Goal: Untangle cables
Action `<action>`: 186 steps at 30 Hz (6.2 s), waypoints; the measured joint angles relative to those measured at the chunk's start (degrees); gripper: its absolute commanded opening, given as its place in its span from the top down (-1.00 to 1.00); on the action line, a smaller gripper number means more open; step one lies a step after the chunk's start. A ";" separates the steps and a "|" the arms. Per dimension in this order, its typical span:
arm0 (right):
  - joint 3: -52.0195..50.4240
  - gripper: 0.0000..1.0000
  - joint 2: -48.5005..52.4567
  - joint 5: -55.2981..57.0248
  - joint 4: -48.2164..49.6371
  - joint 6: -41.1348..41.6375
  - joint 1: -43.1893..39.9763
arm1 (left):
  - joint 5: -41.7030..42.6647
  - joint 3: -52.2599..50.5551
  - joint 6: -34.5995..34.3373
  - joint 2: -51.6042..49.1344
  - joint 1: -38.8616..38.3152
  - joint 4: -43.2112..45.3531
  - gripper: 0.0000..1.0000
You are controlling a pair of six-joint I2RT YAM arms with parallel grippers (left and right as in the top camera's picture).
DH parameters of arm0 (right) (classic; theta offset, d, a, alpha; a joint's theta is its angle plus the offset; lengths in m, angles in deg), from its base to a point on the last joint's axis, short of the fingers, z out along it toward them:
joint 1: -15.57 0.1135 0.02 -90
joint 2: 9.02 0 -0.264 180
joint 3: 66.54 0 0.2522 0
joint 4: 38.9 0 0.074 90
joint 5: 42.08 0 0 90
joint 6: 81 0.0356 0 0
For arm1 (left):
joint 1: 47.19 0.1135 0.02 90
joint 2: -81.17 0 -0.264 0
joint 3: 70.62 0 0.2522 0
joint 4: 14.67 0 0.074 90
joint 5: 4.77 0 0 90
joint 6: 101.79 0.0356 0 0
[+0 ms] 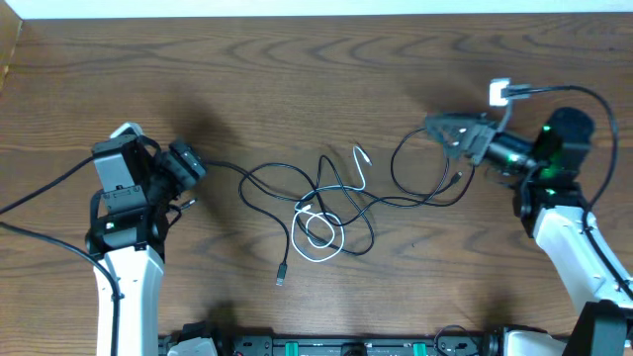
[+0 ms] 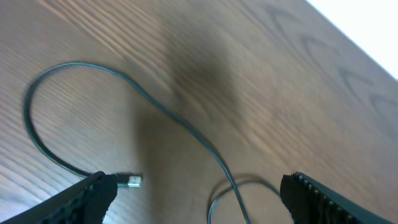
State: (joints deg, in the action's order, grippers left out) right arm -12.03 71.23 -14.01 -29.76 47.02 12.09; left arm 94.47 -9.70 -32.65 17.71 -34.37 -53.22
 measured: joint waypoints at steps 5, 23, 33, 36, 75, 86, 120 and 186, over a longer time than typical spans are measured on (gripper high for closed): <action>0.00 -0.99 0.00 3.65 -5.97 -4.83 5.95 | 1.27 0.00 2.78 -1.14 -4.02 -1.84 -0.79; 0.00 -0.79 1.25 17.55 -14.03 -19.02 27.82 | 2.08 0.00 10.45 -11.43 -15.82 -1.86 -0.79; 0.00 -0.68 10.56 23.47 -13.33 -20.04 31.30 | 2.08 0.00 10.45 -13.38 -15.82 -1.62 -0.80; 0.00 -0.36 13.46 24.09 -12.39 -18.93 31.43 | 2.08 0.00 10.45 -13.38 -15.82 -1.57 -0.79; 0.00 0.98 16.11 5.95 65.20 33.42 16.98 | 30.86 0.02 10.43 -13.38 -15.87 10.47 -0.86; 0.00 0.98 16.09 5.73 63.98 33.33 17.99 | 32.72 0.02 11.72 -13.38 -22.77 17.42 -0.97; 0.00 0.98 16.09 6.54 65.24 34.49 23.61 | -4.61 0.02 10.34 -22.21 -41.51 22.27 -0.99; 0.00 0.58 16.09 -18.21 62.69 38.99 -31.80 | -11.96 0.04 7.26 -22.56 -13.31 11.37 -0.57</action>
State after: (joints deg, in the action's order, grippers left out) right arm -12.03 87.32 -32.21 32.92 86.01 -19.72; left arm 82.51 -9.66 -25.39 -4.85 -47.68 -41.86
